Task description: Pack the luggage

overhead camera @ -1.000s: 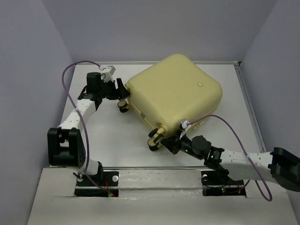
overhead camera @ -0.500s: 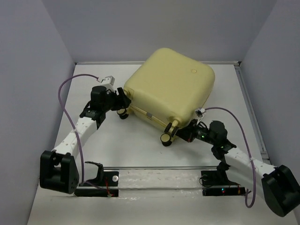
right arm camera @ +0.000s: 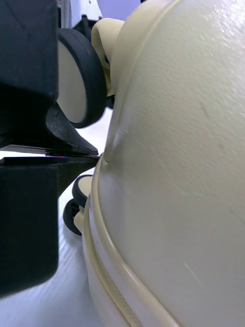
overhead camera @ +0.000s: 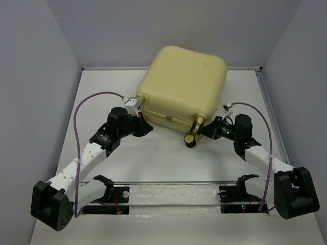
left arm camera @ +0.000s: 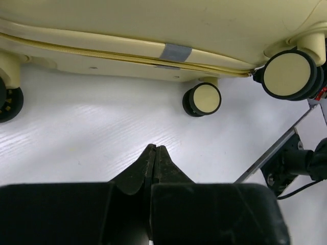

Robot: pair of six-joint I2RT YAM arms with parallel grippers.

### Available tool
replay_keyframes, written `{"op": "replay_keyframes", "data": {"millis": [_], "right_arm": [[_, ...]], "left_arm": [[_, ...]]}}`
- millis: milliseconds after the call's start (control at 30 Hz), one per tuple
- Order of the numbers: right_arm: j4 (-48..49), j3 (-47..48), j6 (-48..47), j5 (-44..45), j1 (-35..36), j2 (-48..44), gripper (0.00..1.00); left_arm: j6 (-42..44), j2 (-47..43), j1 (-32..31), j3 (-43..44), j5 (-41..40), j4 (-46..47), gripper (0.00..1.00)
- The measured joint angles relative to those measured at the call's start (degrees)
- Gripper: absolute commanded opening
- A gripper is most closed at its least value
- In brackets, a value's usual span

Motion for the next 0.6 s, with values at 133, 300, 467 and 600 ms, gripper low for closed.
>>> {"op": "replay_keyframes", "data": {"millis": [133,300,467,600], "right_arm": [[-3.87,-0.76,-2.45,4.37,-0.11,-4.59,0.07],[-12.87,-3.45,-5.25,11.15,-1.53,-16.0,0.07],[-17.7,-3.54,-6.54,12.39,-3.91,-19.65,0.07],[-18.05,-3.41,-7.17,12.02,-4.31,-19.52,0.07]], "left_arm": [[0.42,-0.24,0.17,1.88,-2.82,-1.27,0.62],[-0.9,-3.58,5.18,4.96,-5.95,-3.48,0.99],[-2.16,-5.6,11.93,7.08,-5.92,-5.27,0.99],[-1.53,-4.48,12.13,7.3,-3.74,-7.23,0.99]]}}
